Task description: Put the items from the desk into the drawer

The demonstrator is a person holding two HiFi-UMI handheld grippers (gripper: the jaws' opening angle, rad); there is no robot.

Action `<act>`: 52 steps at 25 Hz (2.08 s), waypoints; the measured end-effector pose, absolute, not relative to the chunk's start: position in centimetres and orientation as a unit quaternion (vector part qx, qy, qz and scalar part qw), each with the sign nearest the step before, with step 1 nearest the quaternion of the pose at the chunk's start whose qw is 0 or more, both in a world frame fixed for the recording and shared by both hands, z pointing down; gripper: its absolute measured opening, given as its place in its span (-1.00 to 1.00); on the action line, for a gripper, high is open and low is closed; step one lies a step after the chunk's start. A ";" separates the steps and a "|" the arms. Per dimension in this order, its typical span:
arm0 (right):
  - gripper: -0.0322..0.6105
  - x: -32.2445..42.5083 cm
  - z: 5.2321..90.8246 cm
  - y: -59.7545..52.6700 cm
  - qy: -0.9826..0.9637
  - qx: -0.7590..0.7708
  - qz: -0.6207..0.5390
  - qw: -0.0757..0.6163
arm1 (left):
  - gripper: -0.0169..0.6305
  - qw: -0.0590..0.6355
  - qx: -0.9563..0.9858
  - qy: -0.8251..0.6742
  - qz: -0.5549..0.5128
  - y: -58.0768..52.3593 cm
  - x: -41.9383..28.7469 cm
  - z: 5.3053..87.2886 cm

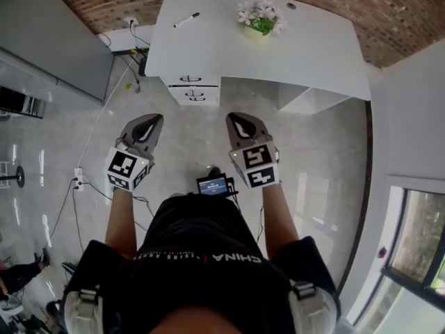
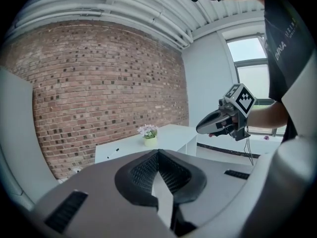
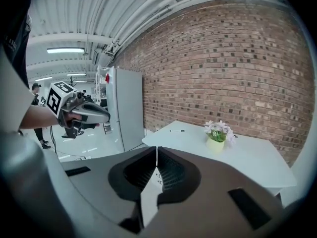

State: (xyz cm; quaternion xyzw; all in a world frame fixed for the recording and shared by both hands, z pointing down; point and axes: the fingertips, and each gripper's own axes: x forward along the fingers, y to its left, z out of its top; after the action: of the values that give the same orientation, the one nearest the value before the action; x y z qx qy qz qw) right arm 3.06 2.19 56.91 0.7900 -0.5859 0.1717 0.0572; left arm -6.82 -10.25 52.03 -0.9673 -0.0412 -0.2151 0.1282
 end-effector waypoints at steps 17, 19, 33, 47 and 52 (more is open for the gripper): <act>-0.84 -13.7 55.4 9.4 -0.592 0.781 0.116 0.162 | -0.91 0.177 -0.959 -0.058 -0.215 -1.8 -21.1 52.2; -0.84 -15.7 55.4 10.8 -0.592 0.780 0.118 0.163 | -0.91 0.180 -0.958 -0.058 -0.215 -0.6 -22.9 52.1; -0.84 -19.5 55.5 19.0 -0.589 0.778 0.115 0.188 | -0.91 0.193 -0.954 -0.075 -0.216 8.8 -25.5 52.4; -0.85 -15.6 58.2 26.2 -0.577 0.780 0.123 0.209 | -0.91 0.186 -0.955 -0.045 -0.225 14.8 -23.2 54.5; -0.85 -15.6 57.8 25.8 -0.587 0.774 0.122 0.202 | -0.91 0.188 -0.957 -0.038 -0.217 14.8 -23.2 53.8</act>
State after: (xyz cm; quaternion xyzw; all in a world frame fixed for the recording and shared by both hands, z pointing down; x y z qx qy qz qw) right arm -15.56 25.81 57.80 0.7742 -0.5873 0.1220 0.2020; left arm -23.17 14.80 53.84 -0.9571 -0.0379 -0.2174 0.1879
